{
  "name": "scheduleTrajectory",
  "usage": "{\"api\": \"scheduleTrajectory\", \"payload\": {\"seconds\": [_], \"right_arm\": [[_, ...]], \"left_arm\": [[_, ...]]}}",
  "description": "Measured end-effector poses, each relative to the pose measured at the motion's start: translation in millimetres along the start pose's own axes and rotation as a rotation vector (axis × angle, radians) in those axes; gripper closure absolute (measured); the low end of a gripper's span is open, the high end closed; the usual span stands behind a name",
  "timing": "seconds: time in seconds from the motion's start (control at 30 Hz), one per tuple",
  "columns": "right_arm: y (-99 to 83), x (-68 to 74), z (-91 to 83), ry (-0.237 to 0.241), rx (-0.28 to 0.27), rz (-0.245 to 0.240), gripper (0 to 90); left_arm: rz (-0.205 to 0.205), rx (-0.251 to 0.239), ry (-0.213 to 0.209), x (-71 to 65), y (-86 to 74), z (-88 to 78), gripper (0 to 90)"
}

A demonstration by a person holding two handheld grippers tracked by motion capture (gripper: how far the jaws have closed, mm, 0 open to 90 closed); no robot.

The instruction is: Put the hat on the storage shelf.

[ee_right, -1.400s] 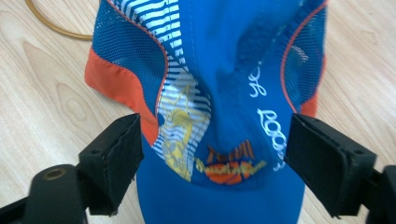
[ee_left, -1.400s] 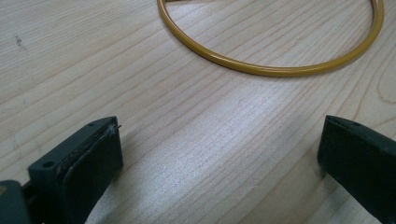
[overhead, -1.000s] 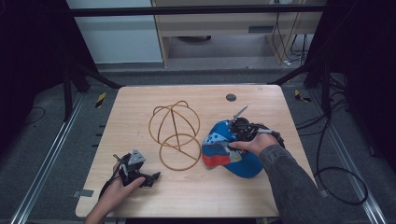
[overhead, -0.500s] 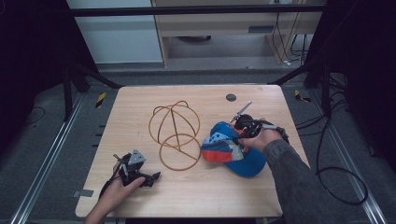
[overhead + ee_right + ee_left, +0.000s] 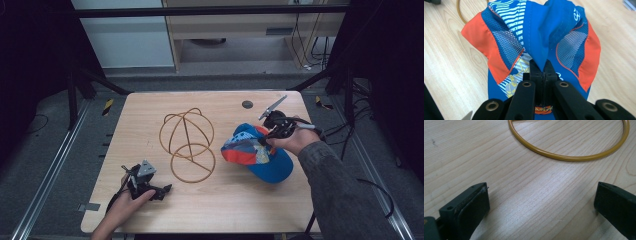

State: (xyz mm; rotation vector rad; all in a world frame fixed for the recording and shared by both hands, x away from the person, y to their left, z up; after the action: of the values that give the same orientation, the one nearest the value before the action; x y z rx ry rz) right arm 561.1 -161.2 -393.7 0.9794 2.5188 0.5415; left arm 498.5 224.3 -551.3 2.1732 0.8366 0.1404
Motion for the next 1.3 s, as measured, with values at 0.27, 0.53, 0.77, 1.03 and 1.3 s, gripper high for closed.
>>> {"api": "scheduleTrajectory", "payload": {"seconds": [0.27,0.53,0.77,1.03,1.3], "right_arm": [[10.1,-14.8,-37.8,-0.028,-0.058,0.016,89.7],[25.0,-23.2,-67.3,-0.056,-0.100,0.005,89.8],[39.1,-29.8,-88.9,-0.077,-0.137,0.009,89.8],[56.6,-30.0,-102.8,-0.088,-0.168,-0.017,89.7],[78.0,-30.6,-122.1,-0.111,-0.223,-0.031,89.8]], "left_arm": [[0.000,0.000,0.000,-0.1,0.0,0.0,0.0],[-0.001,0.002,-0.001,-0.1,-0.1,-0.1,0.0],[0.000,0.002,-0.001,0.0,0.1,-0.1,0.0],[0.000,0.002,-0.001,-0.1,0.1,0.0,0.0],[0.000,0.002,-0.002,0.0,0.2,0.1,0.0]]}}
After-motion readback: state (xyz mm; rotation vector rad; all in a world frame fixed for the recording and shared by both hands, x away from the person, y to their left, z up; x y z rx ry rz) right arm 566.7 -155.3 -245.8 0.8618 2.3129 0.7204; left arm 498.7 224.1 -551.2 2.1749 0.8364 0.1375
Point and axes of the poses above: each handheld gripper's, and its own axes: z roughly forward along the jaws, y roughly out of its top, x roughly to its left, the point moved 6 cm from there along z, roughly forward along the jaws, and after that the axes turned 15 degrees about -y, right-handed, at the moved point
